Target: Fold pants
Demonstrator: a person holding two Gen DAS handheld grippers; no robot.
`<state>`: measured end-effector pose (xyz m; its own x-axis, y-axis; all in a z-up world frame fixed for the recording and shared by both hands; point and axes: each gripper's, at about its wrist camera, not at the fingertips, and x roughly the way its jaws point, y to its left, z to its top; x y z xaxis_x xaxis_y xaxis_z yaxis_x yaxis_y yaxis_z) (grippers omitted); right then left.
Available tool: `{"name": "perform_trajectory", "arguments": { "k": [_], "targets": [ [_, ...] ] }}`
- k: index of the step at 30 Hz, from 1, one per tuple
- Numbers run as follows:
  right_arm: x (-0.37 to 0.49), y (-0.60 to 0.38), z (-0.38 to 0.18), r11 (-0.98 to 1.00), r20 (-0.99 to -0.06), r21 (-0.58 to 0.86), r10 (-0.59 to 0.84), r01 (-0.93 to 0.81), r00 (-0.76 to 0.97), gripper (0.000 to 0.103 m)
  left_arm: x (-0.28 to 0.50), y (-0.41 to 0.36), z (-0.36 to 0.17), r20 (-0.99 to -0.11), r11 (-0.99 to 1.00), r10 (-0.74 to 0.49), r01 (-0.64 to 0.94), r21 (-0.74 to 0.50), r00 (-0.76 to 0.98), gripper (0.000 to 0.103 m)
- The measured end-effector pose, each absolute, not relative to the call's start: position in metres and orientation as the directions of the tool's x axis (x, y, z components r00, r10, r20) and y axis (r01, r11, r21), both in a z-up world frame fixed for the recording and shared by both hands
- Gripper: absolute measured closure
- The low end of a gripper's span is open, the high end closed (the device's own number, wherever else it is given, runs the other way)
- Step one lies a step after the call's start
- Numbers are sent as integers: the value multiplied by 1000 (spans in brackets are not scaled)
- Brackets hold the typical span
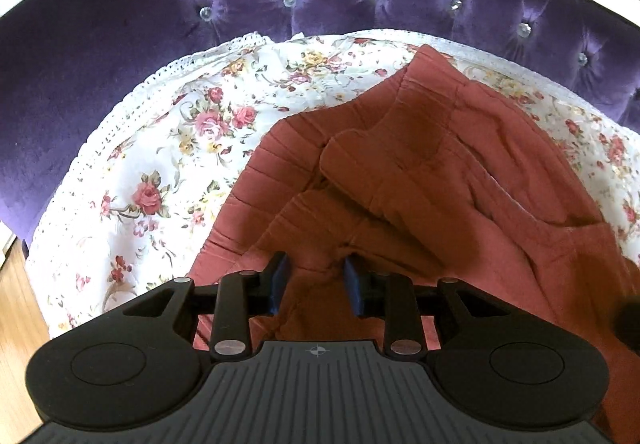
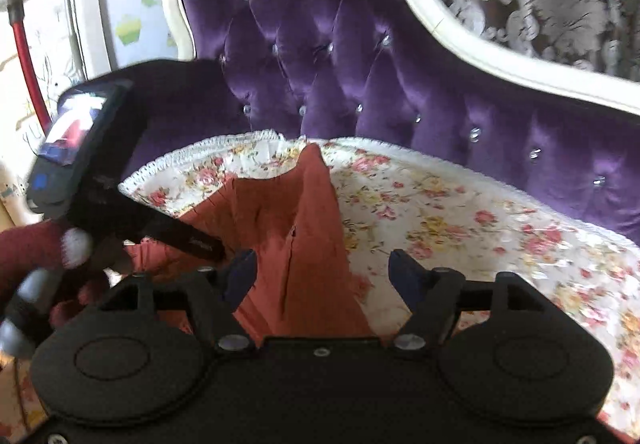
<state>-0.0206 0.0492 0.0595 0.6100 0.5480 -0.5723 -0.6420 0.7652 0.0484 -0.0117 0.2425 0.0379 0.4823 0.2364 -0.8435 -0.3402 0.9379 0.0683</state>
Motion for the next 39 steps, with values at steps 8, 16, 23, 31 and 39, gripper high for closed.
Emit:
{"name": "perform_trajectory", "arguments": {
  "k": [8, 16, 23, 31, 39],
  "targets": [
    [-10, 71, 46, 749, -631, 72, 546, -659, 552, 92, -41, 271, 58, -813, 920, 257, -389, 41, 523, 73],
    [-117, 118, 46, 550, -588, -189, 601, -814, 542, 90, -93, 300, 105, -746, 873, 335, -488, 16, 576, 73],
    [-152, 147, -13, 475, -636, -318, 535, -820, 556, 79, -97, 278, 112, -711, 881, 377, -467, 77, 593, 72],
    [-148, 73, 36, 599, -579, -94, 616, -795, 533, 66, -80, 227, 66, -784, 958, 222, -279, 64, 579, 72],
    [-79, -38, 52, 815, -578, -37, 455, -578, 678, 51, -97, 209, 34, -802, 956, 258, -263, 131, 540, 71]
  ]
}}
